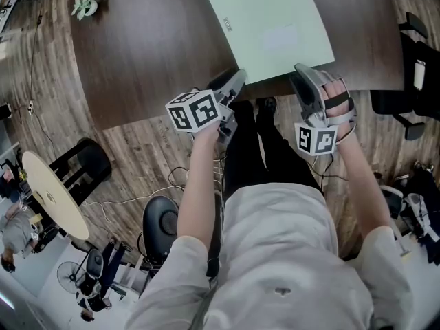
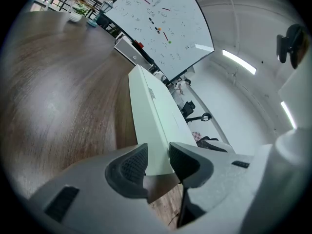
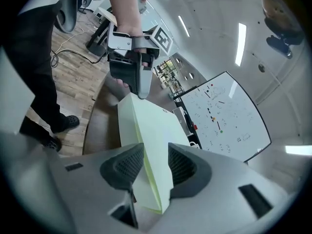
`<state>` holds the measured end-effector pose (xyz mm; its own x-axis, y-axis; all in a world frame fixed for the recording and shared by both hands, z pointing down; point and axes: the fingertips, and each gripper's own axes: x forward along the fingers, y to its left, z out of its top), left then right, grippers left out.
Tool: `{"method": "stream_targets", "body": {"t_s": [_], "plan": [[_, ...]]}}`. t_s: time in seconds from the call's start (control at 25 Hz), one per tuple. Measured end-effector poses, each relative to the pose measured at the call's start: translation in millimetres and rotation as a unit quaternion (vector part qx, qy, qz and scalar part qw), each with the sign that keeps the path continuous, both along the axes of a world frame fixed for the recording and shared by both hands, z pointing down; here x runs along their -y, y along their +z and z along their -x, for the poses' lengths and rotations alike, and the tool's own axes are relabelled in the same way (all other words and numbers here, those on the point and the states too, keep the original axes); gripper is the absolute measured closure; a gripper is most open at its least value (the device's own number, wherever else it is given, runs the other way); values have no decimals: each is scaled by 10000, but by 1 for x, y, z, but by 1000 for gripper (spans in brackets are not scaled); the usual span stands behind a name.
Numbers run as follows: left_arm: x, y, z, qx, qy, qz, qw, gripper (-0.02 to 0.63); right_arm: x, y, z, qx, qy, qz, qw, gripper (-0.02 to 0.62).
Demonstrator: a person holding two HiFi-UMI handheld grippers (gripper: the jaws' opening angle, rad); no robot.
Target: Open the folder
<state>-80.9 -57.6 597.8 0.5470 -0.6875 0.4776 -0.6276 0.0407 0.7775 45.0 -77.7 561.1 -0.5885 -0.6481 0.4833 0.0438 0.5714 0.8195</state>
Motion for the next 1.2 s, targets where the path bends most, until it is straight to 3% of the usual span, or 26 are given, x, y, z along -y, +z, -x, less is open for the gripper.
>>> {"method": "stream_targets", "body": {"t_s": [0.68, 1.2], "plan": [[0, -1, 0, -12, 8, -14, 10000, 465, -2, 0, -1, 107, 19, -608, 9981, 437], [1, -1, 0, -9, 37, -25, 10000, 465, -2, 5, 0, 97, 105, -1008, 9948, 476]]}}
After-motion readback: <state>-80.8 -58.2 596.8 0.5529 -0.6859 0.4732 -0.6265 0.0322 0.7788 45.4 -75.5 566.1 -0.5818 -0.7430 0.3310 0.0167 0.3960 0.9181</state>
